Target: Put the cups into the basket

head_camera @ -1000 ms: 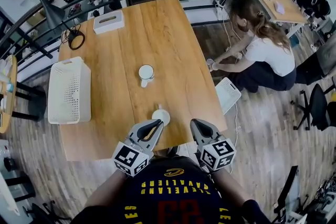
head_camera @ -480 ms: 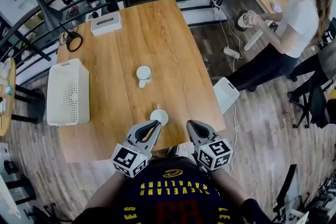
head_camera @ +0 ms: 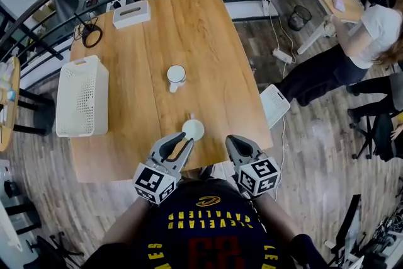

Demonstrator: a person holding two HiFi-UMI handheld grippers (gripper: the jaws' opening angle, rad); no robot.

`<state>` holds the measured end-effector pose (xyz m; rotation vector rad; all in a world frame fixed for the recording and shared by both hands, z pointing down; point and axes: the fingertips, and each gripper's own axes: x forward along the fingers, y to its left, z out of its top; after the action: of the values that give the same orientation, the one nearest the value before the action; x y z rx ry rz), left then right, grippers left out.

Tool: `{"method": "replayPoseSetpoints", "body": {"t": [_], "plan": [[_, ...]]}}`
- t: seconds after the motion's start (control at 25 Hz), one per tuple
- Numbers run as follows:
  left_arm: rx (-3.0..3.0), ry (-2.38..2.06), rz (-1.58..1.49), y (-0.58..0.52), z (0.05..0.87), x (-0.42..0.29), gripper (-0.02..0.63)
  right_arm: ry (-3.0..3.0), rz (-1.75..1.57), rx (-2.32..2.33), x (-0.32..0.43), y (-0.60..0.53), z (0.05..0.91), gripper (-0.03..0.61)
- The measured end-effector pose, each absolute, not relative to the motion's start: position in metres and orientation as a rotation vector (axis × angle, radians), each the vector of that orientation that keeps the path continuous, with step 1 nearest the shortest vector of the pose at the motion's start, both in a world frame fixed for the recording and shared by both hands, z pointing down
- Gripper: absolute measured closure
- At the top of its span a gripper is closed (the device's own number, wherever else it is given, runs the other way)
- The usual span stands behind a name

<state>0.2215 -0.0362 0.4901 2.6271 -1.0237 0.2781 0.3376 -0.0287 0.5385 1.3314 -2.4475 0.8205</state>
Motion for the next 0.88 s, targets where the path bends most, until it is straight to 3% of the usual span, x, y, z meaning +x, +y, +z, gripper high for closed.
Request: {"method": "replayPoseSetpoints", "body": {"t": [0.24, 0.36, 0.44, 0.88], "plan": [[2.592, -1.076, 0.294, -0.031, 0.494, 0.21, 0.497, -2.393, 0.768, 1.126, 0.306, -0.046, 0.574, 0.563], [2.569, -1.112, 0.299, -0.027, 0.496, 0.199, 0.491, -2.368, 0.783, 1.064, 0.289, -0.06, 0.59, 0.489], [2.551, -1.139, 0.302, -0.023, 0.497, 0.191, 0.492, -2.339, 0.796, 1.016, 0.279, -0.068, 0.601, 0.48], [2.453, -1.29, 0.275, -0.006, 0.501, 0.149, 0.491, -2.09, 0.736, 0.769, 0.246, -0.091, 0.647, 0.479]]}}
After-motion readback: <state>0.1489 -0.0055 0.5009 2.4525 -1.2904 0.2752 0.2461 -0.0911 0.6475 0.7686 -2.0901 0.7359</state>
